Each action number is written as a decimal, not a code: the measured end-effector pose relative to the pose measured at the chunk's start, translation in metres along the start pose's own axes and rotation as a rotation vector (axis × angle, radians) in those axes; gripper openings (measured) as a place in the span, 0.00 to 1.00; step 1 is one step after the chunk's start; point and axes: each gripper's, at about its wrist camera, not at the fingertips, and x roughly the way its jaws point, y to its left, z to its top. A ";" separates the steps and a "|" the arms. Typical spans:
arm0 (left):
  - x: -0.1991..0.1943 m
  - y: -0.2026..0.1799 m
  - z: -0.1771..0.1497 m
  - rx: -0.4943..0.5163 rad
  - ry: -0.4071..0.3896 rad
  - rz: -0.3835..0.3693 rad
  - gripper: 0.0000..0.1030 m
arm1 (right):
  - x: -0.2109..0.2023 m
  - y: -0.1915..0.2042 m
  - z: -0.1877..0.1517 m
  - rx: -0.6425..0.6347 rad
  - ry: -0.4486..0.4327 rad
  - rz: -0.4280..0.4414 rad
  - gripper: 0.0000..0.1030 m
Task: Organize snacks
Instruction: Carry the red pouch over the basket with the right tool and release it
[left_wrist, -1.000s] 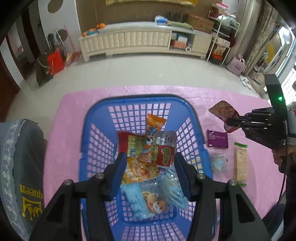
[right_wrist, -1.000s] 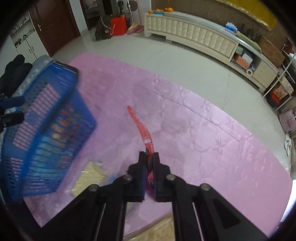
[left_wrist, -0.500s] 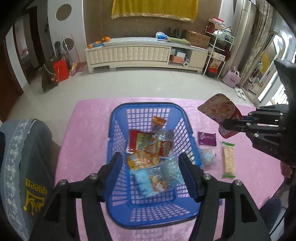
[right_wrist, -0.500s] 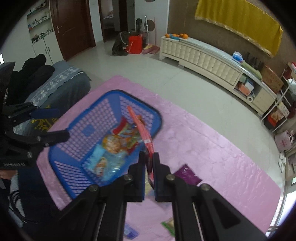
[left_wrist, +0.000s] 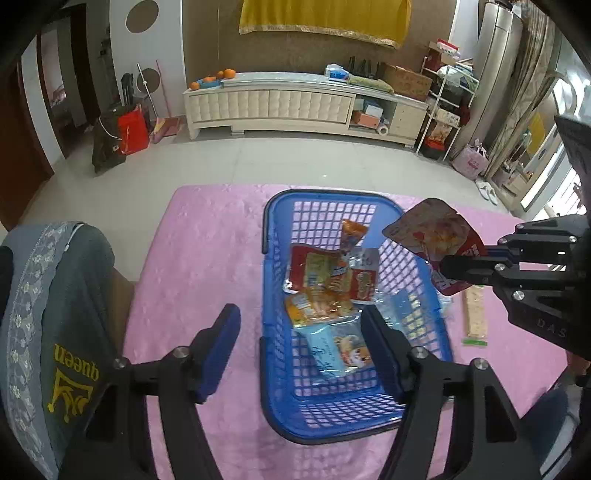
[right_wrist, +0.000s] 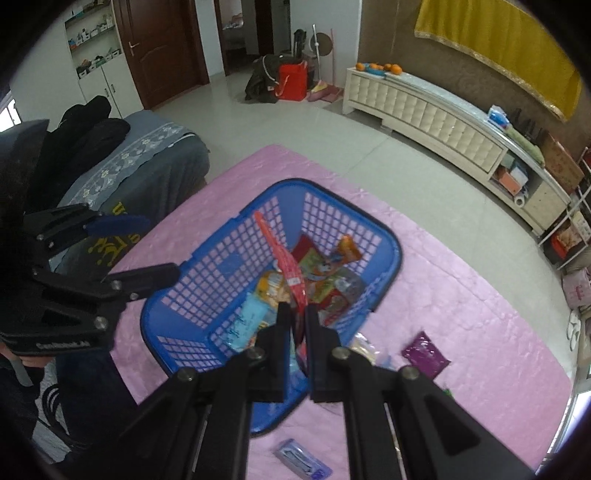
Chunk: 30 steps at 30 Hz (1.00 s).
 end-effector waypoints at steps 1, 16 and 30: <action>0.003 0.003 -0.001 -0.005 0.005 -0.004 0.66 | 0.003 0.002 0.002 0.000 0.006 0.001 0.09; 0.028 0.050 0.010 -0.054 0.029 -0.006 0.66 | 0.071 0.012 0.037 0.049 0.097 0.011 0.09; 0.027 0.051 0.002 -0.047 0.047 0.009 0.66 | 0.083 0.008 0.045 0.036 0.064 -0.107 0.77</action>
